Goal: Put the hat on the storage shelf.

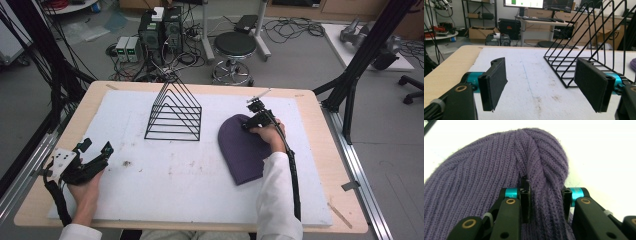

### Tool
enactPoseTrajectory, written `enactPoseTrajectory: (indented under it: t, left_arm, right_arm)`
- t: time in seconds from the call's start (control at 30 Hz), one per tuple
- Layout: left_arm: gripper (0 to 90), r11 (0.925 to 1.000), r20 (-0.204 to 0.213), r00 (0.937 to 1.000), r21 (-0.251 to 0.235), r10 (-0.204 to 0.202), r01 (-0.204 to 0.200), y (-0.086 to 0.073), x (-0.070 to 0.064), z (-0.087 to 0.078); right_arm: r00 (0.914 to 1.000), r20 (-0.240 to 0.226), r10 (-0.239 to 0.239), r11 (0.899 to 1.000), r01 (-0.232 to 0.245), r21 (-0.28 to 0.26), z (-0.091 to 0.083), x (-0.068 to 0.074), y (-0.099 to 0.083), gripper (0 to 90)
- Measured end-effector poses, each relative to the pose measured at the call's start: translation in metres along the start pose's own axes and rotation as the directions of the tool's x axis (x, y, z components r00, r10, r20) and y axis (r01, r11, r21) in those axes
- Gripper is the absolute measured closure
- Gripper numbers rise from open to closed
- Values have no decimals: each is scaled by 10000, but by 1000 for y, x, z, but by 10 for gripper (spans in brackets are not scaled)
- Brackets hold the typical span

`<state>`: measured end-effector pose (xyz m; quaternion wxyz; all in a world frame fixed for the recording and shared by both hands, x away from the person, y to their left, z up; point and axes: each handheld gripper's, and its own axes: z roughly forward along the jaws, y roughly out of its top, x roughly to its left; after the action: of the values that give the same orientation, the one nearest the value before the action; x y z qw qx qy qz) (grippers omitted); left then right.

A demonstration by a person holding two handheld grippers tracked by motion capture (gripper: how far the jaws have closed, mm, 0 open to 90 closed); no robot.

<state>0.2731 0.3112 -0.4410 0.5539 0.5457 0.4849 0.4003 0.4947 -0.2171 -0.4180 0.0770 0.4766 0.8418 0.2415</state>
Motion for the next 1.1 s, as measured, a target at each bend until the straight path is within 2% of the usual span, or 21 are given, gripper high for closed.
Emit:
enactPoseTrajectory:
  t: [0.2, 0.53, 0.67, 0.87, 0.97, 1.03, 1.1]
  left_arm:
    - [264, 10000, 21, 10000, 15, -18, 18, 0, 0, 1]
    - [268, 10000, 107, 9999, -32, 27, -26, 0, -2, -1]
    - [268, 10000, 122, 9999, -40, 31, -31, 0, -1, -1]
    - [268, 10000, 176, 9998, -41, -15, 16, 0, -2, -1]
    - [268, 10000, 197, 9998, -32, 25, -24, 0, -2, -1]
    - [268, 10000, 205, 9998, -31, 19, -19, 0, -2, -1]
    - [268, 10000, 213, 9998, -38, 21, -21, 0, -3, 0]
  right_arm:
    - [10000, 65, 76, 10000, -76, -33, 0, 1, 0, 725]
    - [9981, 526, -325, 9985, 347, -412, -5, 6, -3, 732]
    - [9975, 518, -484, 9968, 515, -607, -12, 8, -4, 732]
    - [9977, 382, -559, 9884, 607, -1392, -29, 13, -7, 731]
    - [9968, 279, -743, 9789, 782, -1886, -37, 17, -12, 729]
    - [9969, 192, -767, 9766, 790, -1999, -39, 19, -13, 729]
    - [9966, 283, -777, 9674, 823, -2394, -48, 24, -18, 728]
